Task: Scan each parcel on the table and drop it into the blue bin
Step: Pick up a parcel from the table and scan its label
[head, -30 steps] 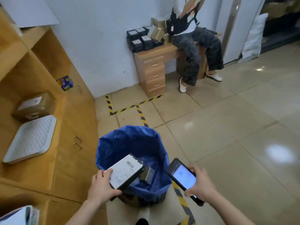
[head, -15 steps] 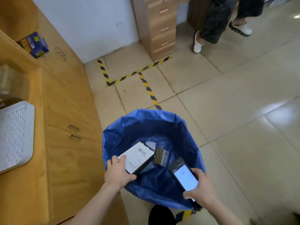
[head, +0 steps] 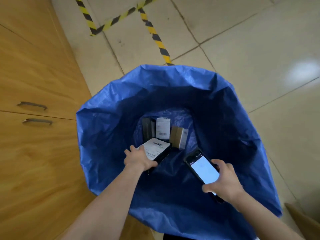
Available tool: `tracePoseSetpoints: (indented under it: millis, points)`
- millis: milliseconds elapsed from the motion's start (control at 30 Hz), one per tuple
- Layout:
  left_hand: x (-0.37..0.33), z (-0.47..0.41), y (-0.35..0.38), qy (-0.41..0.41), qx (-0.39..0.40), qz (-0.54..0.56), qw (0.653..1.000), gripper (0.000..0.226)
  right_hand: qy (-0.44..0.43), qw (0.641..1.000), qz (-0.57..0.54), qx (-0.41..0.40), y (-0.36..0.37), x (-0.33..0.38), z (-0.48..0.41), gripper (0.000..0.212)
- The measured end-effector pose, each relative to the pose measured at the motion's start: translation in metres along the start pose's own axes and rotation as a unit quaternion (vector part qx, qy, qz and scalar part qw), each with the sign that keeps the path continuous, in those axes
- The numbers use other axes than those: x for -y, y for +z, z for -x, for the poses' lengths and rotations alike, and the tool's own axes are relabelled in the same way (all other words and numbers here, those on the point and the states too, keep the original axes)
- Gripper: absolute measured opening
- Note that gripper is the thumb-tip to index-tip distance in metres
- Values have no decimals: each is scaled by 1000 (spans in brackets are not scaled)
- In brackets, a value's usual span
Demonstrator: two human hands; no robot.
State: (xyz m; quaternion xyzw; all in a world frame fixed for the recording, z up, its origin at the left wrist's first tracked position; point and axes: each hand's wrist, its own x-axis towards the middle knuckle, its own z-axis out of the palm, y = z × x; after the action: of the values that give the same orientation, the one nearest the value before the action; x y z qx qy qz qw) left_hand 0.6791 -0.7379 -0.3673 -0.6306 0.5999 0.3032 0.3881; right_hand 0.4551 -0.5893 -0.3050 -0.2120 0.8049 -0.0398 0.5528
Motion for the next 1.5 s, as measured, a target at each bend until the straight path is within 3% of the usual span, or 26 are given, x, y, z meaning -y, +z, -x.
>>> tracePoseSetpoints:
  millis: [400, 767, 1067, 1267, 1500]
  points:
    - [-12, -102, 48, -27, 80, -90, 992, 99, 32, 998, 48, 34, 57, -5, -99, 93]
    - [-10, -117, 71, -48, 56, -6, 997, 93, 29, 996, 71, 35, 60, -5, -118, 95]
    - [-8, -74, 36, 7, 7, -75, 997, 70, 19, 998, 65, 16, 39, -5, -73, 96]
    - [-10, -7, -11, 71, -32, -46, 996, 43, -2, 998, 52, -18, 6, 0, -9, 97]
    - [-17, 88, -53, 165, -95, 0, 982, 33, -37, 996, 16, -74, -45, 2, 82, 98]
